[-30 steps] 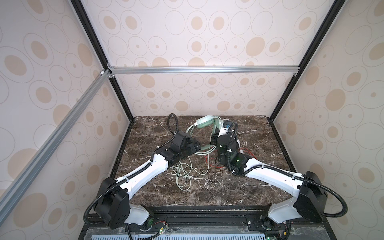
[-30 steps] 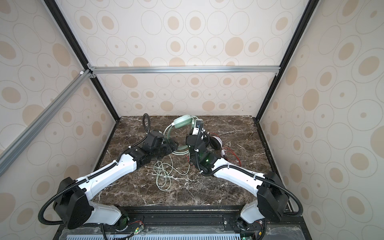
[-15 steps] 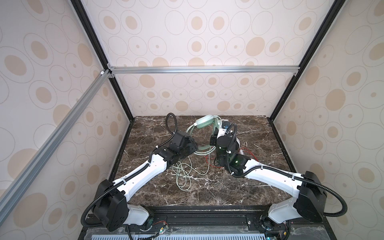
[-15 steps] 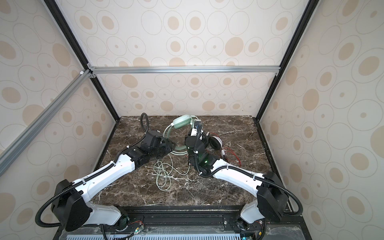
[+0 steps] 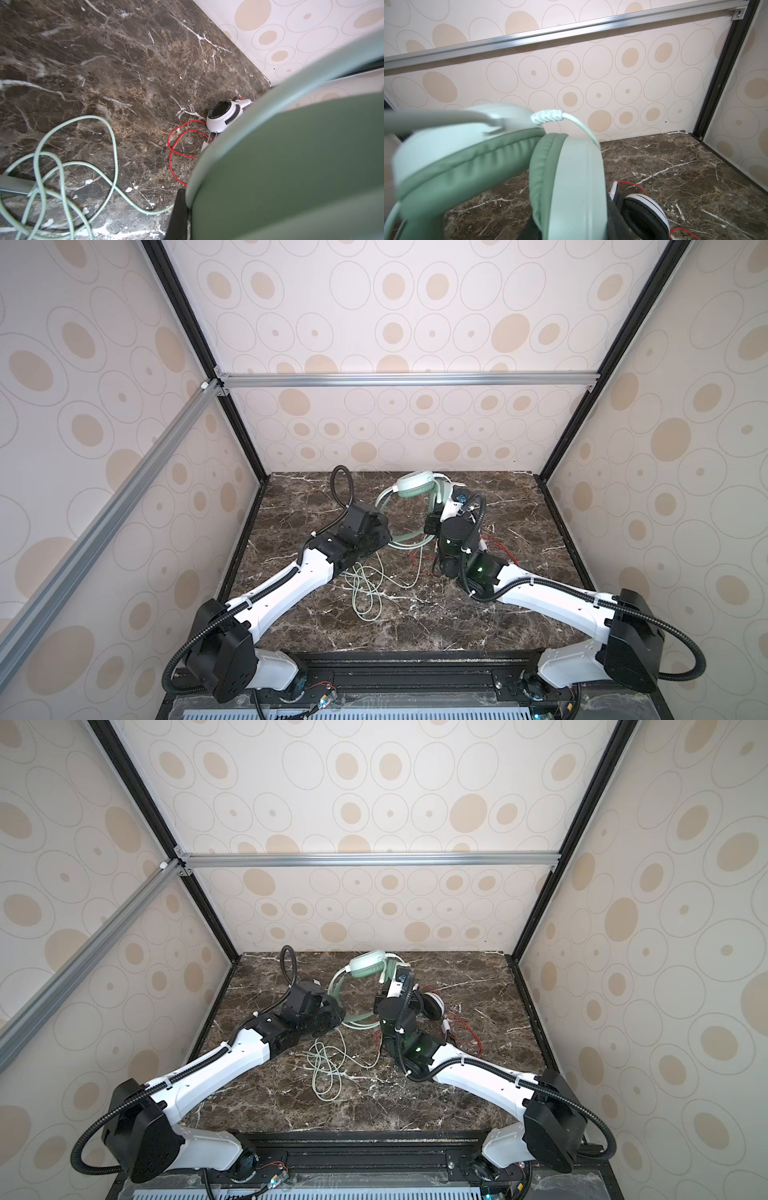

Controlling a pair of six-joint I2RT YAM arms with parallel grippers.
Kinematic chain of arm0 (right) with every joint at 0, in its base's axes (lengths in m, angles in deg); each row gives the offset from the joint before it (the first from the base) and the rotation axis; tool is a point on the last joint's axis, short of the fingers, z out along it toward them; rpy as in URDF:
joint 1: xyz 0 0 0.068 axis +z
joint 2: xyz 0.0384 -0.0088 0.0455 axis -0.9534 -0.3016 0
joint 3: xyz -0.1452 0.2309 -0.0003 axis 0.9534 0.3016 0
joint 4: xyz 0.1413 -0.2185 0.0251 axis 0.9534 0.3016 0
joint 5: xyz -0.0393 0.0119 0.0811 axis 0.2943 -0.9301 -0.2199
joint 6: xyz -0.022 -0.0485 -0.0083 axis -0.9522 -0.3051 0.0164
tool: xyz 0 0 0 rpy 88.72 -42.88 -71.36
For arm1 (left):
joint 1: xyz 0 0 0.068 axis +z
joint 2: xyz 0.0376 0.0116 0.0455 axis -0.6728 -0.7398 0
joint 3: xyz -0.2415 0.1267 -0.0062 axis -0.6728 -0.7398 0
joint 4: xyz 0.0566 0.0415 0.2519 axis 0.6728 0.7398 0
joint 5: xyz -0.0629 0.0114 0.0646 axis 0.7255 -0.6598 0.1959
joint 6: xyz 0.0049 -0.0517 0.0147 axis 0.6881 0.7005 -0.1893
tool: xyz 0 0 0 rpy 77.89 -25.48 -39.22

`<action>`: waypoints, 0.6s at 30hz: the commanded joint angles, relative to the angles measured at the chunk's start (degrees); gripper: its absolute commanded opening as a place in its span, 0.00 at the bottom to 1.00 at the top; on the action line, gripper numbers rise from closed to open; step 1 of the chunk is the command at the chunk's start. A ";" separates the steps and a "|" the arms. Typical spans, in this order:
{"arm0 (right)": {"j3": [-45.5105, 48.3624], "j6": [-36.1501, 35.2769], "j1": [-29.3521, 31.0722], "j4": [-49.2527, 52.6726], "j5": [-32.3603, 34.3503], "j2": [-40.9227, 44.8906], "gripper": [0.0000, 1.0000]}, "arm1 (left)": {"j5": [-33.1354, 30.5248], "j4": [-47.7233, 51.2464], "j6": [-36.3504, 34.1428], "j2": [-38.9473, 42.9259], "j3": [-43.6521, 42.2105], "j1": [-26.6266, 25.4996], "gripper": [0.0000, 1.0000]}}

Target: Wrap the headphones

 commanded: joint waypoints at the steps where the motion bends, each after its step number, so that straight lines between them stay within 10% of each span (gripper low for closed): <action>1: 0.27 1.26 0.54 -1.27 -6.46 4.94 0.40 | -0.40 -1.64 -4.23 1.88 1.08 1.53 0.00; 3: -0.73 -0.26 0.51 6.78 -13.16 7.81 0.62 | -0.47 -0.88 -6.27 2.30 1.68 3.37 0.00; 11: -0.01 -0.66 -0.77 34.03 -31.56 20.29 0.74 | 1.35 3.46 -15.89 6.30 3.78 13.41 0.00; 18: 8.23 10.67 -22.22 41.06 -62.68 24.33 0.75 | -0.70 9.83 -22.17 8.28 8.18 14.83 0.00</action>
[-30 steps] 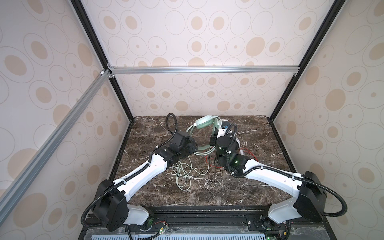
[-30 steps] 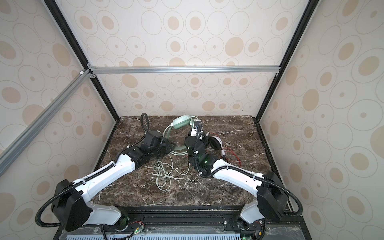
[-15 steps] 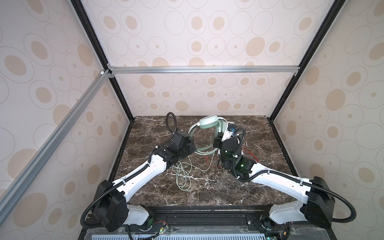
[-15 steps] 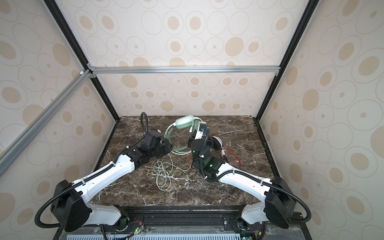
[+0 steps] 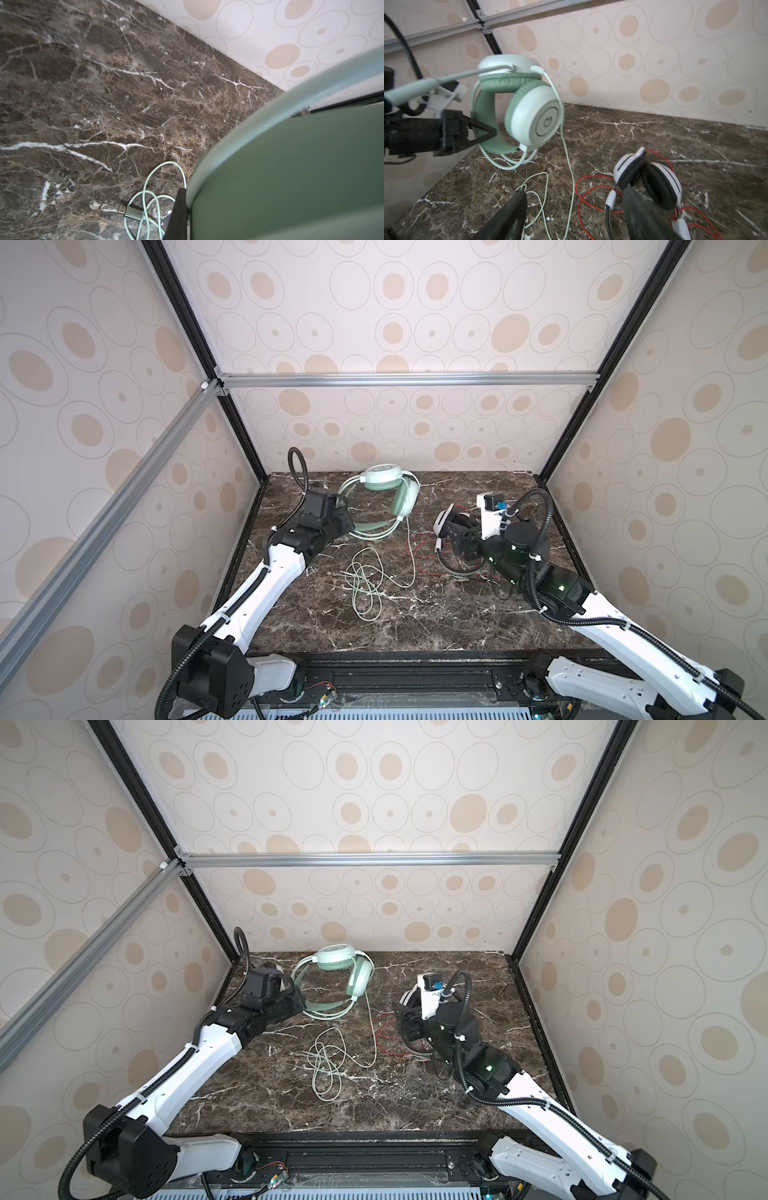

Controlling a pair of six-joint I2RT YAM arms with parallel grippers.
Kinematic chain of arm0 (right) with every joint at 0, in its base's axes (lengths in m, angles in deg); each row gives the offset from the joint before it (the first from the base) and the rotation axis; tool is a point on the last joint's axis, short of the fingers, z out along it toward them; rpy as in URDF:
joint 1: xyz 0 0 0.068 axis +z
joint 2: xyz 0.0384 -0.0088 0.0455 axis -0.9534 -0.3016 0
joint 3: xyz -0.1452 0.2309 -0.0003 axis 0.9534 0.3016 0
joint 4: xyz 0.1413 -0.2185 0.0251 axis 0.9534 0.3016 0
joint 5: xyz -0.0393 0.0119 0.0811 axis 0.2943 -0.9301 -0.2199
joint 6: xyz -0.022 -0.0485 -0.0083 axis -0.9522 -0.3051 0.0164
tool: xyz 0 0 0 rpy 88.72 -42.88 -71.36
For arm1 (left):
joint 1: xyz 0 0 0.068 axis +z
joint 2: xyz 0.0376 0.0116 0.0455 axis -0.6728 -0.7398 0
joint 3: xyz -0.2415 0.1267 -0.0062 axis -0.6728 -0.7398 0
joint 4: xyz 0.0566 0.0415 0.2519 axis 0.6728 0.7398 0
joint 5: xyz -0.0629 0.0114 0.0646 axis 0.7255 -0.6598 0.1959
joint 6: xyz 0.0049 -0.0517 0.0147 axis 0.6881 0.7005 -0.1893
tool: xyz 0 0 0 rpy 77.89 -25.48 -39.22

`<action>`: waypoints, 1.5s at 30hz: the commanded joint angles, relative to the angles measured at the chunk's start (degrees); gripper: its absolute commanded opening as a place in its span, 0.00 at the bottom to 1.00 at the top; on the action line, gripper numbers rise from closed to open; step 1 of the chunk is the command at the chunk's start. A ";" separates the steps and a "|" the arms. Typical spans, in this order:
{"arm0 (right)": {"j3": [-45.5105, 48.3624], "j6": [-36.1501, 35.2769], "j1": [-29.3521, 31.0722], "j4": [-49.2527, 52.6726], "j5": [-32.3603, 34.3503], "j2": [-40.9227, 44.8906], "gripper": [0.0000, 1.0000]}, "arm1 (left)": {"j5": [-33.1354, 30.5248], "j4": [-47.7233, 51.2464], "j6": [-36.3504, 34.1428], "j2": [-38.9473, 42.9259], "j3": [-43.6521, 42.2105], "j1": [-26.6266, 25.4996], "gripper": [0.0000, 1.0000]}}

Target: Wrap the headphones

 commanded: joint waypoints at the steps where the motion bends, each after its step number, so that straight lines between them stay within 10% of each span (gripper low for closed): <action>1: 5.05 7.76 -9.56 4.31 -22.95 -2.71 0.75 | -1.52 1.54 -2.42 2.93 4.75 -0.46 0.00; 13: 9.67 15.79 -10.89 -19.52 -39.76 -25.78 0.73 | -4.03 10.98 6.01 5.45 6.07 -0.49 0.00; 38: 9.75 15.61 0.29 -41.52 -35.32 -47.02 0.66 | -4.54 23.83 15.15 6.00 19.09 1.24 0.00; 42: 10.57 15.42 0.45 -47.31 -34.12 -49.24 0.57 | -4.00 23.86 15.28 5.73 20.02 1.49 0.00; 45: 10.63 15.42 0.41 -50.10 -34.46 -49.99 0.28 | -4.00 24.35 15.46 5.32 20.78 1.53 0.00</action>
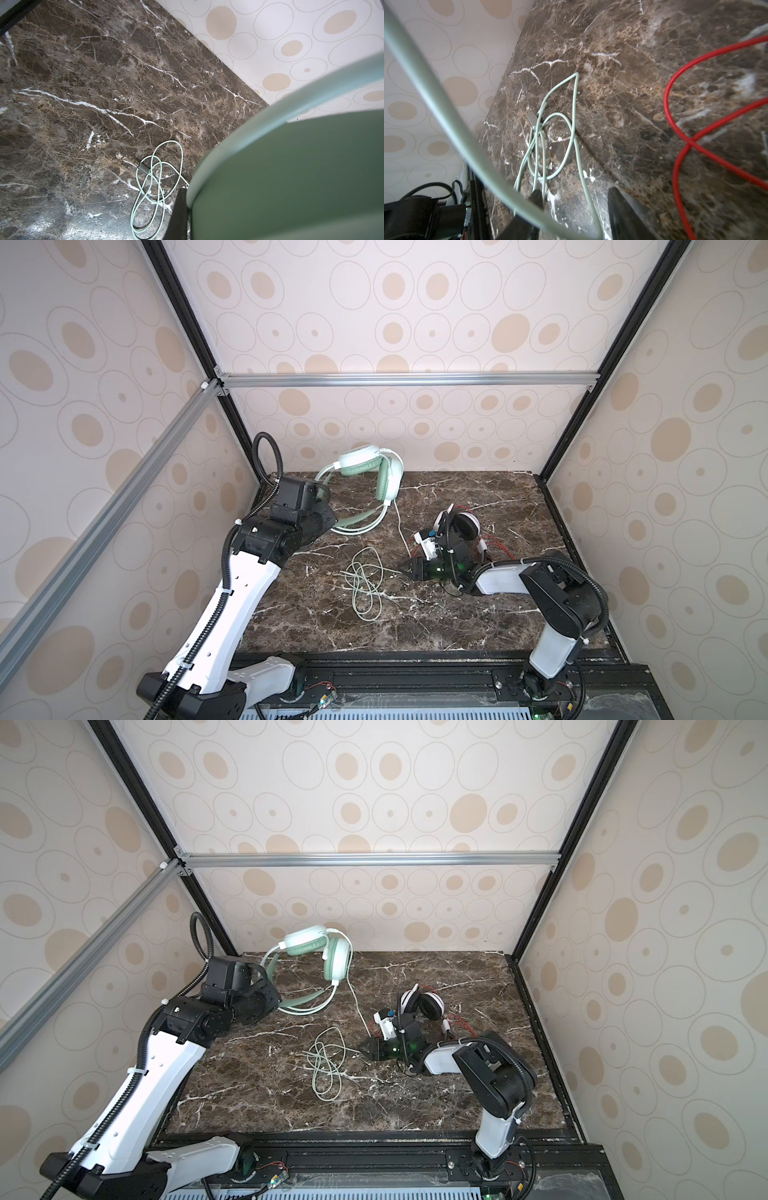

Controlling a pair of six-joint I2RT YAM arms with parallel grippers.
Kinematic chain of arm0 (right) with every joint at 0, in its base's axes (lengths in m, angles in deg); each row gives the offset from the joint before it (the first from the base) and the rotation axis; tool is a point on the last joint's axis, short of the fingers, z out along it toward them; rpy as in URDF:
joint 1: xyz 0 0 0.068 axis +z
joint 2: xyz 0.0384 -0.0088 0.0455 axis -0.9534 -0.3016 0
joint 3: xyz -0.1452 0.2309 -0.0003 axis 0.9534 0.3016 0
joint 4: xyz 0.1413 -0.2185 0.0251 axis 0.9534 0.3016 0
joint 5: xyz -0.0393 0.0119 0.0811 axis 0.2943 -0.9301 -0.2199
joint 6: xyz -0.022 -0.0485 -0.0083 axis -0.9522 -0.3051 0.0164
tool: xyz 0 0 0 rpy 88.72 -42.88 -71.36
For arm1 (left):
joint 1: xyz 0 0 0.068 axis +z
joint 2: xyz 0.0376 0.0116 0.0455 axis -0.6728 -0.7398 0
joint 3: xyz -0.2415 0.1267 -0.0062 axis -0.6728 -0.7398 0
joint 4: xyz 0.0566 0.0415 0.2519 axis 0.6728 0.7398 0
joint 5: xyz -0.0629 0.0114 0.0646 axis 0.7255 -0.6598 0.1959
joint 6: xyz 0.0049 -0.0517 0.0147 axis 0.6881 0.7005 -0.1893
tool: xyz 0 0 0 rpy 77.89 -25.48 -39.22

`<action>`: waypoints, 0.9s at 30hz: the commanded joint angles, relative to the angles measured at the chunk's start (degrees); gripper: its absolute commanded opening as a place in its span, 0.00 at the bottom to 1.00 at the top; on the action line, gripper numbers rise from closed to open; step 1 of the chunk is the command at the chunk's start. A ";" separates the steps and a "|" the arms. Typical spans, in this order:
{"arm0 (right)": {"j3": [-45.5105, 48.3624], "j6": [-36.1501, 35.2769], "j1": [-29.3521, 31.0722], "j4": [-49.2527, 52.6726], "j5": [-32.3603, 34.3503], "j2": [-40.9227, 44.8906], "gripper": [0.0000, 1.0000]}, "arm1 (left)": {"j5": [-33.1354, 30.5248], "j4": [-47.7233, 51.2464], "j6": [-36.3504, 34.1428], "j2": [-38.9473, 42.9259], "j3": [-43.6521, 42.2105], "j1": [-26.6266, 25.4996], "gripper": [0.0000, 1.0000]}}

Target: Wrap the headphones

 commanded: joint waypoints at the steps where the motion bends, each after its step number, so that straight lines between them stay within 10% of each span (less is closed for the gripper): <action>1: 0.83 0.48 0.36 -6.24 0.50 -0.36 0.15 | 0.05 -1.72 2.41 -0.04 4.40 0.57 0.00; 3: 1.55 0.37 0.35 -4.77 1.34 1.82 0.00 | -0.80 -1.00 2.25 -0.70 4.93 0.71 0.00; 16: -13.73 -21.94 1.28 63.74 36.27 32.56 0.00 | -23.46 7.81 -9.26 -15.69 9.98 1.18 0.00; 27: -36.90 -43.68 11.27 78.17 48.42 32.95 0.00 | -24.70 -3.69 -19.03 -20.55 1.36 -1.77 0.00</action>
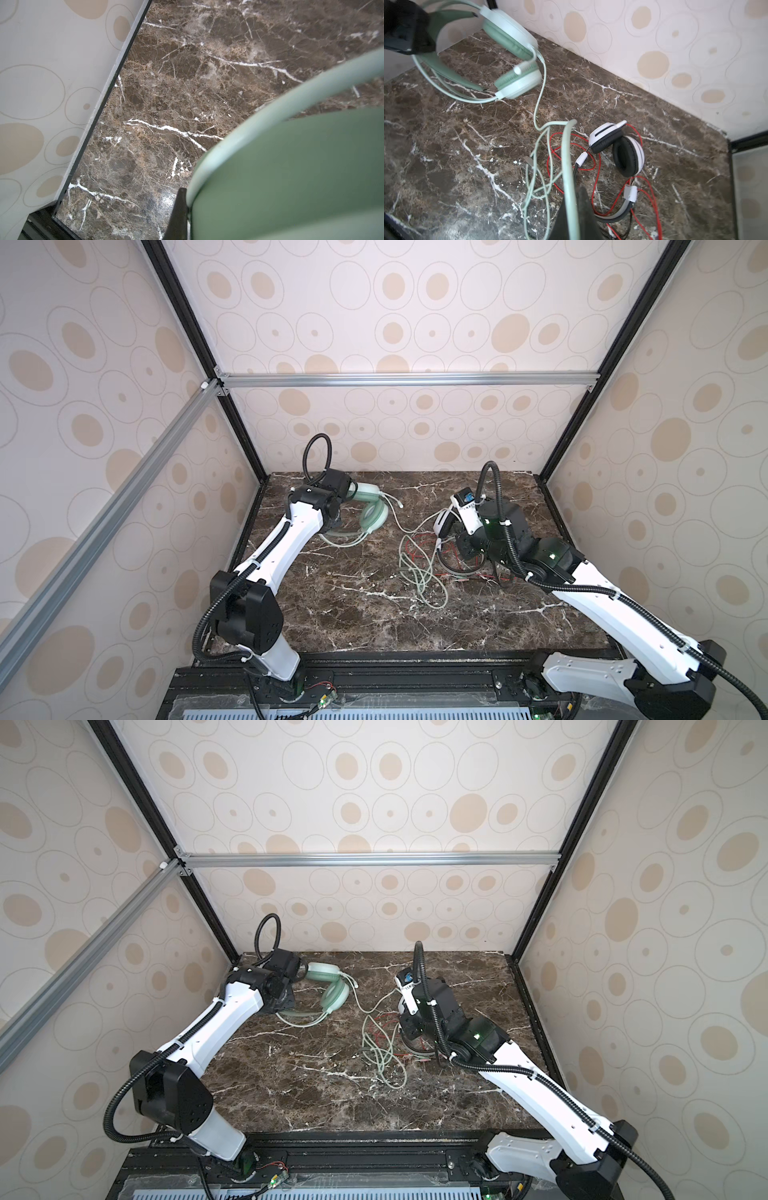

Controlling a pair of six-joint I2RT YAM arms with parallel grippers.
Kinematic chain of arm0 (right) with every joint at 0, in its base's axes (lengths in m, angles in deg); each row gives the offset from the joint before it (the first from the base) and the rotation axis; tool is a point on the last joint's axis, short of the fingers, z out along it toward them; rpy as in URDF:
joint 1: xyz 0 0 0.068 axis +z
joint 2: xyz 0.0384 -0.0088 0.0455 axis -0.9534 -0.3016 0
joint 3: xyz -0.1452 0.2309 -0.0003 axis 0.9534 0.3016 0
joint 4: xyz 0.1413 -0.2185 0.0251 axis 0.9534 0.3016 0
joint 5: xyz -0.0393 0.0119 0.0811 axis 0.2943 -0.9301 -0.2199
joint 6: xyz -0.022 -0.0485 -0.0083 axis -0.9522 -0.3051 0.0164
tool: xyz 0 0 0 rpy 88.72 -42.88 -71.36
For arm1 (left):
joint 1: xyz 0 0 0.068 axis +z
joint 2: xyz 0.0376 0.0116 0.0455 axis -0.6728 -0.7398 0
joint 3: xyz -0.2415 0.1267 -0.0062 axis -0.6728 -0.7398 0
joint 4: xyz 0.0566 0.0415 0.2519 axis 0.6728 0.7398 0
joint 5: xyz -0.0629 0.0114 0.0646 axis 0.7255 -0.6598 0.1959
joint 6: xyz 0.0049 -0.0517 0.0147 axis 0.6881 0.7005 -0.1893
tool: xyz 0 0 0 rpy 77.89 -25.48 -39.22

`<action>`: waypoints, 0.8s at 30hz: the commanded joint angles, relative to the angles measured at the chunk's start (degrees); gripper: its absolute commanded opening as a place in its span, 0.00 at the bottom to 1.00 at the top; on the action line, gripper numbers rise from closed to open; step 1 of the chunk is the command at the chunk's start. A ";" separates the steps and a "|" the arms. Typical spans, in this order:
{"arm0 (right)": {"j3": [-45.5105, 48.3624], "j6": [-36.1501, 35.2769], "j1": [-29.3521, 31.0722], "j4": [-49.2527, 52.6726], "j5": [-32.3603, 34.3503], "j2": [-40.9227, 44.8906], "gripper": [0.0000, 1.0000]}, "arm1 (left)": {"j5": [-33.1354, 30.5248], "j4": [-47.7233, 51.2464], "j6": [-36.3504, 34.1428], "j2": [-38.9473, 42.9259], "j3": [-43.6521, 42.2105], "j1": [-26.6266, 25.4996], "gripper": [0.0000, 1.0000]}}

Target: Wrap the headphones

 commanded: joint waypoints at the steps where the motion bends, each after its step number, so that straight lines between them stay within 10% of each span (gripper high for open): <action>1: -5.08 -11.21 3.41 8.45 3.57 -4.02 0.00 | -0.68 -9.76 -4.84 3.83 -2.12 -1.58 0.00; 17: -22.30 -22.30 6.19 6.21 17.48 -21.00 0.00 | 12.90 -20.70 -21.43 3.55 -6.70 -7.35 0.00; 24: -27.87 -20.22 -1.78 5.60 8.83 -26.64 0.00 | 22.80 -24.88 -27.24 6.19 -9.36 -8.02 0.00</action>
